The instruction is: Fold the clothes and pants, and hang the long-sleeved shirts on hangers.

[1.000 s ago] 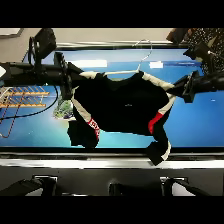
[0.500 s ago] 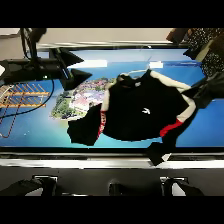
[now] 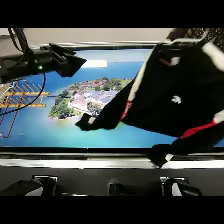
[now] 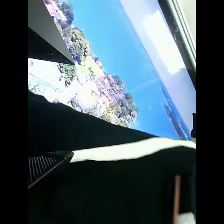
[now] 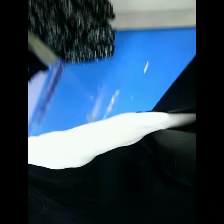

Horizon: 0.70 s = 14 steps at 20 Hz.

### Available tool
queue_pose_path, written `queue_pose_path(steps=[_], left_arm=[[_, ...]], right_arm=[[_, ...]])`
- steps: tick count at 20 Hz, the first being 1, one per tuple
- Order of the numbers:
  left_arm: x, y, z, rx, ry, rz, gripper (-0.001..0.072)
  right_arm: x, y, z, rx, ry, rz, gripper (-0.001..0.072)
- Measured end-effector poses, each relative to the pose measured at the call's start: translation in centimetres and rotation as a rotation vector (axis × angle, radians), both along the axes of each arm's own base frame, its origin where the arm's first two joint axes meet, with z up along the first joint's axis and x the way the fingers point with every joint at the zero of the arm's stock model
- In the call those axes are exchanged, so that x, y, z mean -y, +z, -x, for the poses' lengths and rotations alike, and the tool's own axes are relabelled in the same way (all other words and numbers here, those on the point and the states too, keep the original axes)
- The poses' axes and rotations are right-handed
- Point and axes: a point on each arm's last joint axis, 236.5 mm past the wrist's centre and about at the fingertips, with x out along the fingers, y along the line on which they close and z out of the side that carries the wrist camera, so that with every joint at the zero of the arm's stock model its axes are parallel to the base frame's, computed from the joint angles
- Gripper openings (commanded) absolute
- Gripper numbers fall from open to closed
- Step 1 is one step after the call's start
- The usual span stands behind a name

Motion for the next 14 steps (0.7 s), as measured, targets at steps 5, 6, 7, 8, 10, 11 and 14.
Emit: queue_pose_path(steps=[5,6,7,8,10,11,14], left_arm=[[0.2,0.0,0.1,-0.023,0.008,0.022,0.0617],[0.2,0.1,0.0,-0.025,0.010,0.024,0.0617],[0.2,0.1,0.0,-0.025,0.010,0.025,0.0617],[0.2,0.1,0.0,-0.026,0.010,0.026,0.0617],[0.2,0.1,0.0,-0.026,0.012,0.029,0.0617],[0.2,0.1,0.0,-0.028,0.013,0.030,0.0617],[0.2,0.1,0.0,-0.029,0.014,0.030,0.0617]], right_arm=[[4.1,7.0,2.2,0.226,-0.213,0.053,0.0035],[5.2,8.4,2.7,0.268,-0.261,0.069,0.0035],[6.2,9.8,3.3,0.305,-0.309,0.089,0.0035],[7.2,10.9,3.9,0.330,-0.354,0.110,0.0036],[9.2,12.8,5.2,0.369,-0.448,0.155,0.0036],[10.2,13.6,5.9,0.384,-0.499,0.175,0.0036],[13.2,15.0,7.7,0.411,-0.657,0.229,0.0036]])
